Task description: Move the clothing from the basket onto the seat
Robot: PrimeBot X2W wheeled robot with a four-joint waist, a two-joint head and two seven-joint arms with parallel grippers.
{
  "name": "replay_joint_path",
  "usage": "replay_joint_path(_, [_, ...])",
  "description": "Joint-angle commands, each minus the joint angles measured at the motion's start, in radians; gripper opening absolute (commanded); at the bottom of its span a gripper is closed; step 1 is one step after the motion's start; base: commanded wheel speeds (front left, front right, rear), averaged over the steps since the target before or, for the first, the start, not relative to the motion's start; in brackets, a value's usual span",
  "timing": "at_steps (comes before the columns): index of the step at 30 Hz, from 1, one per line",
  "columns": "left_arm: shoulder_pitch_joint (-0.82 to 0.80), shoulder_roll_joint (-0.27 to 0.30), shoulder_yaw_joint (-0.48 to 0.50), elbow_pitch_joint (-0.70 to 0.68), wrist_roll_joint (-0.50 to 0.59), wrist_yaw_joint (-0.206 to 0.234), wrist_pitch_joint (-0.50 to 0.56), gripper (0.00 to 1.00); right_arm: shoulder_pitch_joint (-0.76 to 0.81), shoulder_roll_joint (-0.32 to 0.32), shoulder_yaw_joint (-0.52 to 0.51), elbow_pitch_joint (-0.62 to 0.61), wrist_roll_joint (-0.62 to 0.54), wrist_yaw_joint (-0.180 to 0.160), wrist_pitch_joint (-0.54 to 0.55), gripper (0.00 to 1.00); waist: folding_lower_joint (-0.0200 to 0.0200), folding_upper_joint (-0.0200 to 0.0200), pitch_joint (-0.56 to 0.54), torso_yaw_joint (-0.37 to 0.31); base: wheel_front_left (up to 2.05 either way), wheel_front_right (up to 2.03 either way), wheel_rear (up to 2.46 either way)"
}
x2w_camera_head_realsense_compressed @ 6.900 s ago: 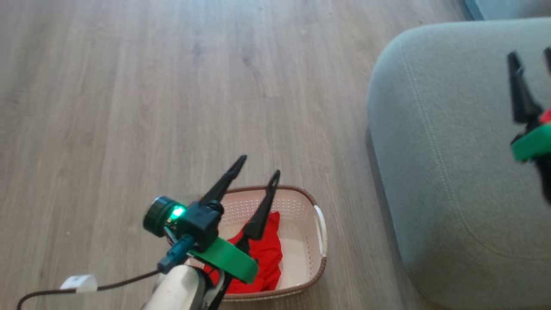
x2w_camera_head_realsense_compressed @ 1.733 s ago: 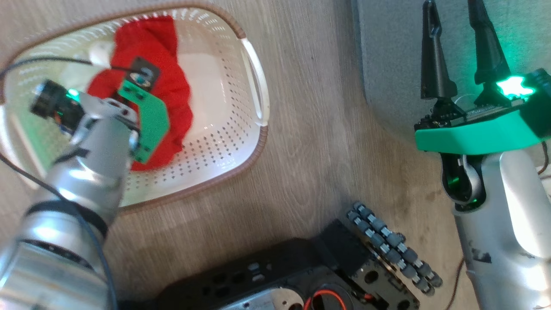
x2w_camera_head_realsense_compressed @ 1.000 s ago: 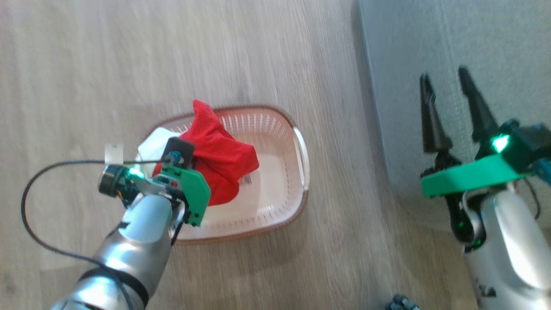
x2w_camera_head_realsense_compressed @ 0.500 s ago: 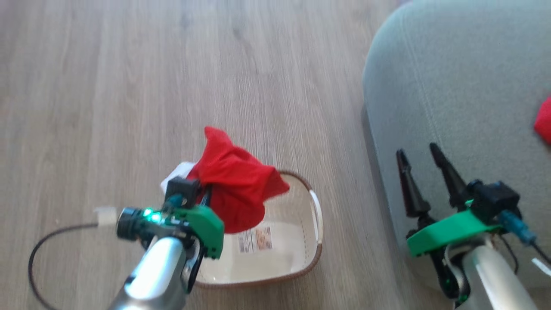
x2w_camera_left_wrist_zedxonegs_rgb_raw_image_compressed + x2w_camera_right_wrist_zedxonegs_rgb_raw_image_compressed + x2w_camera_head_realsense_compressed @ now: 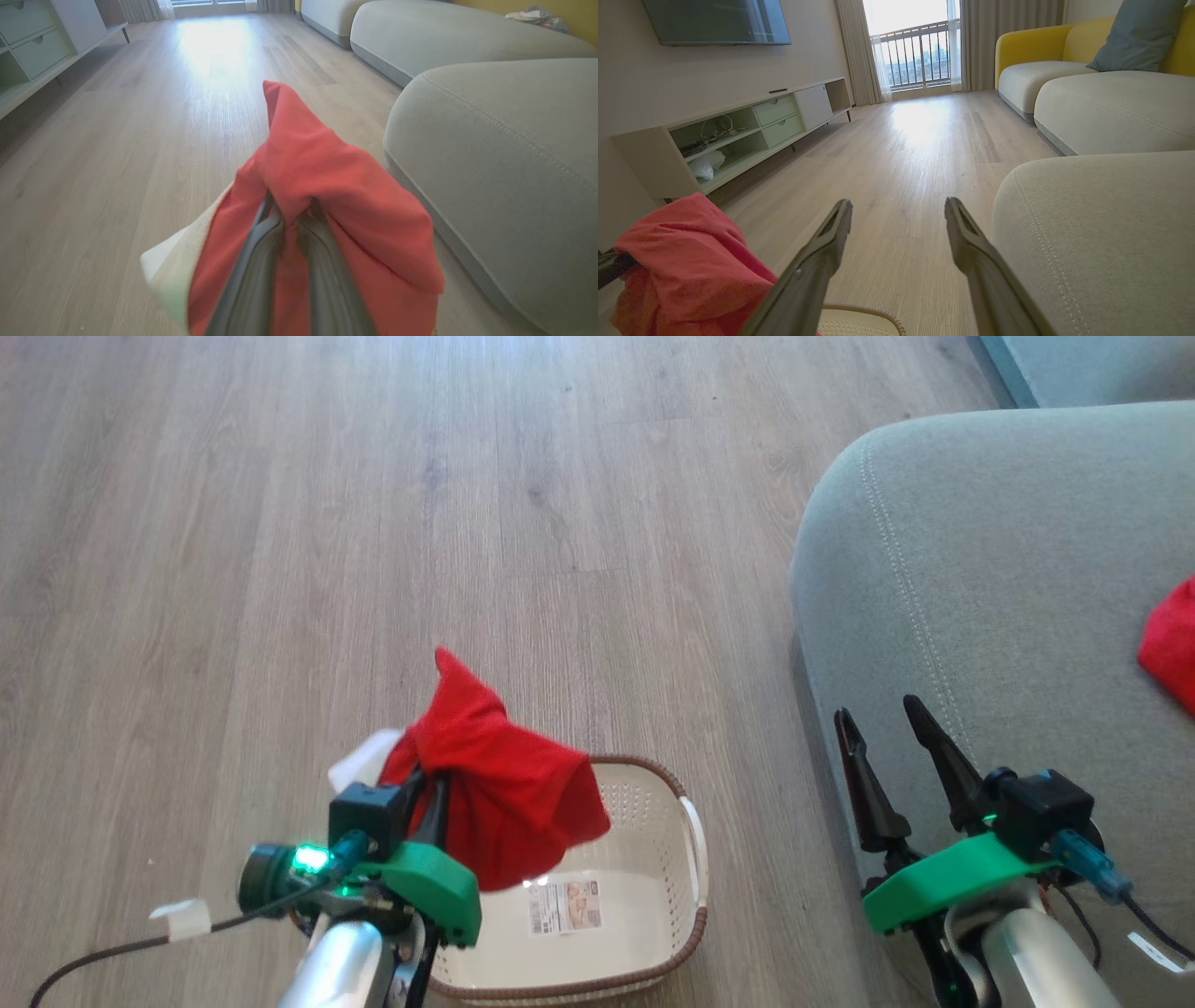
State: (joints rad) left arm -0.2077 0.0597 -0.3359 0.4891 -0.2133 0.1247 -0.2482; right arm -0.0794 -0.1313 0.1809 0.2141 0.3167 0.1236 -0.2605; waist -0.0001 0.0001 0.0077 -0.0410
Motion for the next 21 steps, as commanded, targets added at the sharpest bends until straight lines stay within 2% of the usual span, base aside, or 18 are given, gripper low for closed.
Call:
replay_joint_path(1, [-0.031, 0.002, 0.051, -0.075, 0.016, -0.006, -0.013, 0.00, -0.025, 0.000, 0.021, -0.035, -0.006, 0.007, -0.001, 1.00, 0.0001, -0.0001, 0.000, 0.003, 0.00, 0.00, 0.00])
replay_joint_path(14, [-0.068, -0.009, 0.100, -0.443, 0.068, -0.038, -0.014, 0.00, -0.028, -0.010, 0.045, -0.060, -0.017, 0.007, -0.001, 1.00, 0.0001, -0.0001, 0.015, 0.010, 0.00, 0.00, 0.00])
replay_joint_path(21, [-0.107, -0.009, 0.100, -0.560, 0.068, -0.045, -0.014, 0.00, -0.029, -0.013, 0.056, -0.074, -0.025, 0.007, -0.001, 1.00, 0.0001, -0.0001, 0.014, 0.004, 0.00, 0.00, 0.00])
